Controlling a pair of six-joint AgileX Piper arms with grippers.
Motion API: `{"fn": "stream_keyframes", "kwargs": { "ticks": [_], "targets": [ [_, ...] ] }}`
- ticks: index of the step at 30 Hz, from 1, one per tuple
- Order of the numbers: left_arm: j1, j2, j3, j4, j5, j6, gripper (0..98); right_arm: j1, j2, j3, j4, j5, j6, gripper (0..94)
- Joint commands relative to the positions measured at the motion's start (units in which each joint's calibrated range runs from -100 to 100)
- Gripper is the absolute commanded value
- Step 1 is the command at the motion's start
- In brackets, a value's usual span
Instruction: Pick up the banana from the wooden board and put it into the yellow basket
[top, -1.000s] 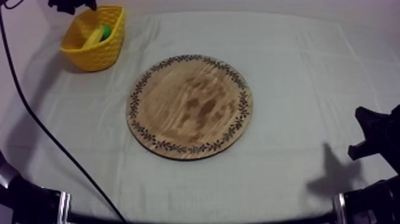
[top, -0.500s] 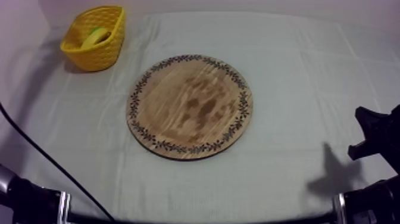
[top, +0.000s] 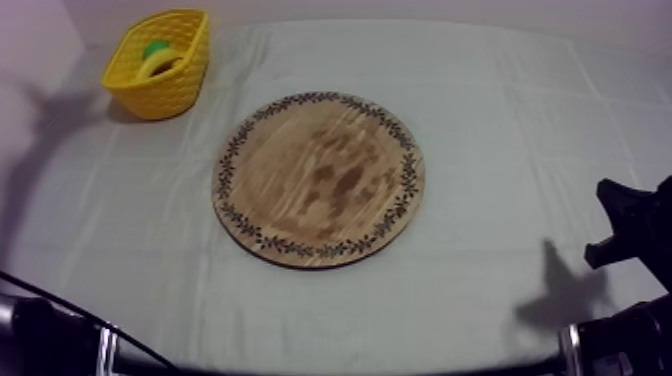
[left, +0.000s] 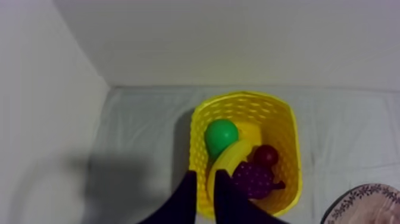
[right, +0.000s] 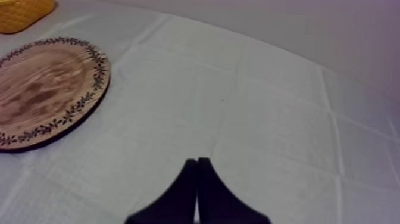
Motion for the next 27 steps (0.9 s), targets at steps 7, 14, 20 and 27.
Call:
{"fn": "stream_keyframes", "kwargs": {
  "ticks": [7, 14, 20, 27],
  "targets": [
    [-0.47, -17.57, 10.97, -0.18, 0.85, -0.35, 3.5, 0.0, 0.0, -0.03, 0.0, 0.03, 0.01, 0.3],
    [0.22, -31.33, 21.31, -0.37, 1.57, 0.36, 2.6, 0.0, 0.0, -0.03, 0.0, 0.03, 0.01, 0.3],
    [1.69, -44.06, 30.67, -1.01, 1.96, 1.22, 2.2, 0.0, 0.0, -0.03, 0.0, 0.03, 0.01, 0.3],
    [1.87, -59.4, 41.72, -0.93, 0.22, 1.36, 1.5, 0.0, 0.0, -0.03, 0.0, 0.03, 0.01, 0.3]
  ]
}}
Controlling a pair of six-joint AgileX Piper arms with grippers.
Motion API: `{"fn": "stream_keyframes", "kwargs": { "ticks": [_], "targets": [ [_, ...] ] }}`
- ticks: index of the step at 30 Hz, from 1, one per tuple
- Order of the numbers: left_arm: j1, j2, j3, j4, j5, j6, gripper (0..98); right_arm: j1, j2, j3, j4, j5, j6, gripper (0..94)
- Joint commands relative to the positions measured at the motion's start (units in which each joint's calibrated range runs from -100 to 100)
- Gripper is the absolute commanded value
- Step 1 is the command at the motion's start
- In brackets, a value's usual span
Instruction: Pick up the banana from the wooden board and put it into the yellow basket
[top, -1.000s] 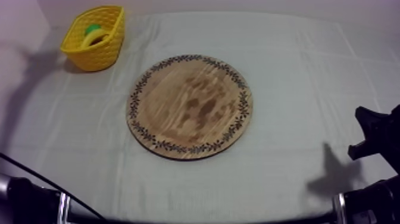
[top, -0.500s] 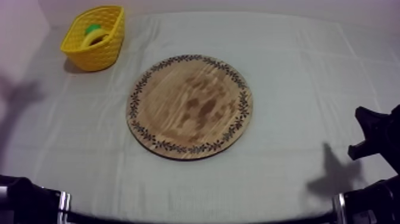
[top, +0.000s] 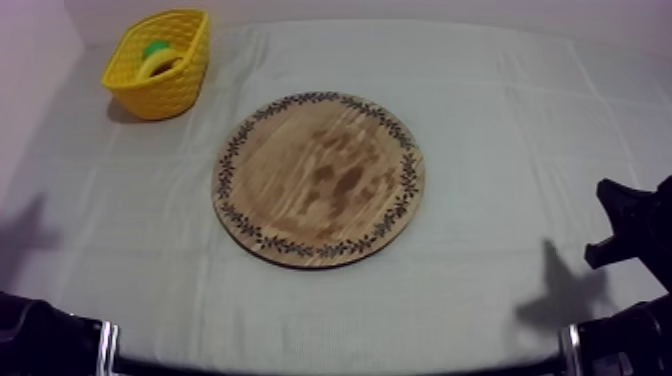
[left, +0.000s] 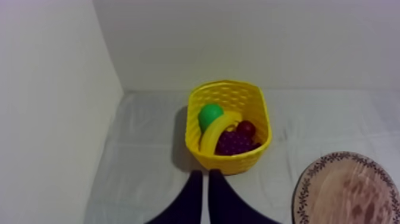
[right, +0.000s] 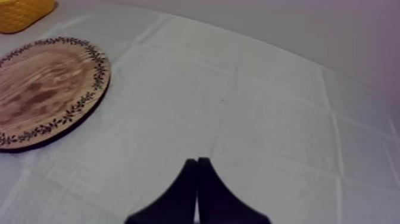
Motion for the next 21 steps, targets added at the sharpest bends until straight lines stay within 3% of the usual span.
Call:
{"fn": "stream_keyframes", "kwargs": {
  "ticks": [1, 7, 21],
  "targets": [
    [-0.11, -8.71, 5.07, 0.07, -1.08, 0.04, 1.3, 0.0, 0.0, -0.03, 0.0, 0.03, 0.01, 0.3],
    [-0.63, -17.5, 15.35, 0.18, -5.98, -0.12, 0.3, 0.0, 0.0, -0.03, 0.0, 0.03, 0.01, 0.3],
    [-2.91, -34.13, 42.23, 2.38, -20.37, 0.05, 0.0, 0.0, 0.0, -0.03, 0.0, 0.03, 0.01, 0.3]
  ]
}}
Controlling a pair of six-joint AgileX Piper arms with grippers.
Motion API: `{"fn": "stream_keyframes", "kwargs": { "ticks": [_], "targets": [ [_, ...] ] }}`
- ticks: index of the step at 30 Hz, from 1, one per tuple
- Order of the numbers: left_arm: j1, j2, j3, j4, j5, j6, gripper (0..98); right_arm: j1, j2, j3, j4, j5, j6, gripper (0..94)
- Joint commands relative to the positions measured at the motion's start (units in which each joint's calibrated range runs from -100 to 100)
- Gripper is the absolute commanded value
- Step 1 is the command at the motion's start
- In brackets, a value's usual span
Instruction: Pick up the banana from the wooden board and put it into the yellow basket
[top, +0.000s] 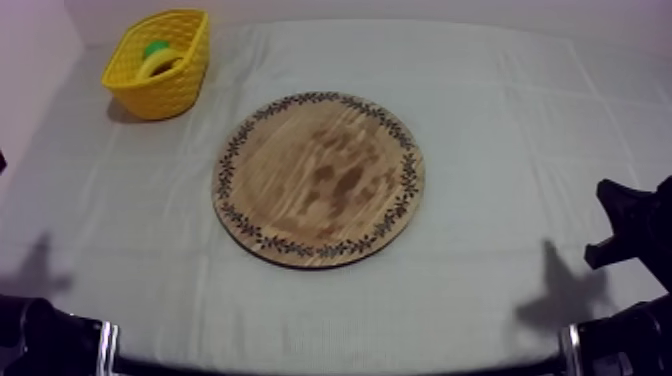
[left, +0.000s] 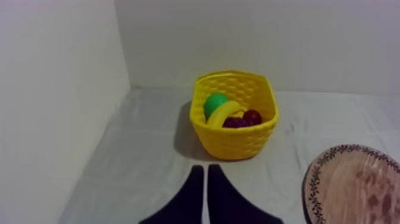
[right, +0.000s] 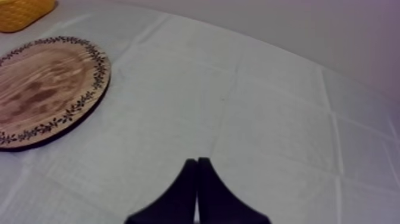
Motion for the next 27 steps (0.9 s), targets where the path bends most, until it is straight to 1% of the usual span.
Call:
{"fn": "stream_keyframes", "kwargs": {
  "ticks": [1, 4, 10, 16, 21, 27],
  "targets": [
    [-0.06, -2.39, 5.79, 0.09, -2.64, 0.33, 0.0, 0.0, 0.0, -0.03, 0.0, -0.07, -0.12, 0.3],
    [-0.24, -4.59, 10.2, 0.14, -4.79, 0.74, 0.0, 0.0, 0.0, -0.03, 0.0, -0.07, -0.12, 0.3],
    [-0.67, -7.68, 16.34, 0.11, -6.03, 1.07, 0.0, 0.0, 0.0, -0.03, 0.0, -0.07, -0.12, 0.3],
    [-0.76, -10.0, 19.99, -0.1, -7.28, 1.73, 0.0, 0.0, 0.0, -0.03, 0.0, -0.07, -0.12, 0.3],
    [-0.77, -11.32, 22.28, 0.11, -7.98, 1.79, 0.0, 0.0, 0.0, -0.03, 0.0, -0.07, -0.12, 0.3],
    [-0.77, -12.79, 25.47, -0.1, -10.52, 1.75, 0.0, 0.0, 0.0, -0.03, 0.0, -0.07, -0.12, 0.3]
  ]
}}
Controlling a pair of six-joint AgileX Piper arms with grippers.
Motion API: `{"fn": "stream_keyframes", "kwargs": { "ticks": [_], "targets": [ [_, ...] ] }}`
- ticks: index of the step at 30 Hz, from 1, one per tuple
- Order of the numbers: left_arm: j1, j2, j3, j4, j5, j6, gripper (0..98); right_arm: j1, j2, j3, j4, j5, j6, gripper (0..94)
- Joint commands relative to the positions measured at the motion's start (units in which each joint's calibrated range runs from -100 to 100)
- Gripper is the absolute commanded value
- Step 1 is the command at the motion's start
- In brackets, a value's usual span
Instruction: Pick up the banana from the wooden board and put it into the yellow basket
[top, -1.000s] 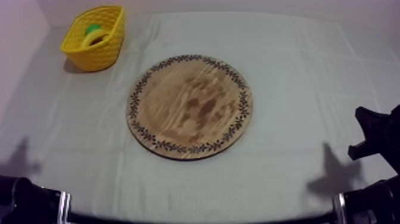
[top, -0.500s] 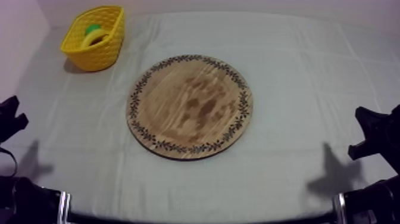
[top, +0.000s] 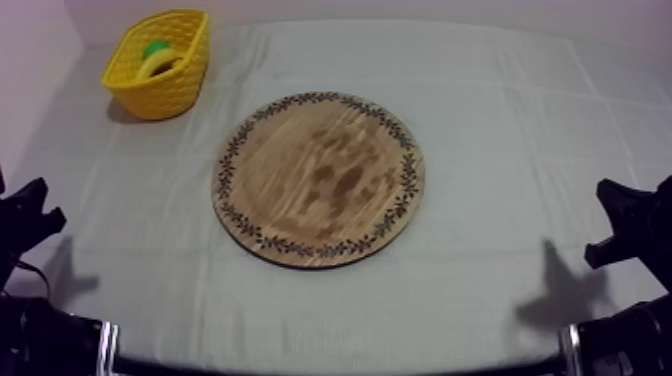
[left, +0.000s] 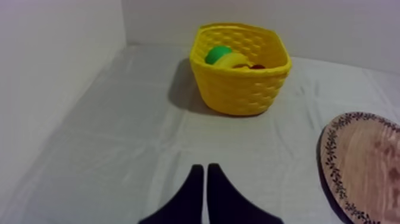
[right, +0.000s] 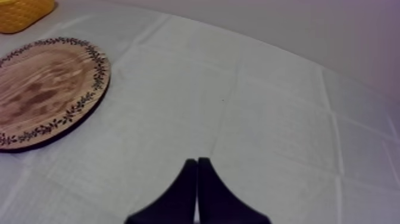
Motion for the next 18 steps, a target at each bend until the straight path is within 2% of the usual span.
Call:
{"fn": "stream_keyframes", "kwargs": {
  "ticks": [1, 10, 18],
  "targets": [
    [-0.02, -0.17, 0.65, -0.05, -0.5, -0.04, 0.0, 0.0, 0.0, -0.03, 0.0, 0.0, 0.02, 0.3],
    [-0.02, -0.37, 3.06, 0.15, -5.22, -0.05, 0.0, 0.0, 0.0, -0.03, 0.0, 0.0, 0.02, 0.3],
    [-0.02, -0.38, 3.49, 0.57, -6.41, 0.3, 0.0, 0.0, 0.0, -0.03, 0.0, 0.0, 0.02, 0.3]
  ]
}}
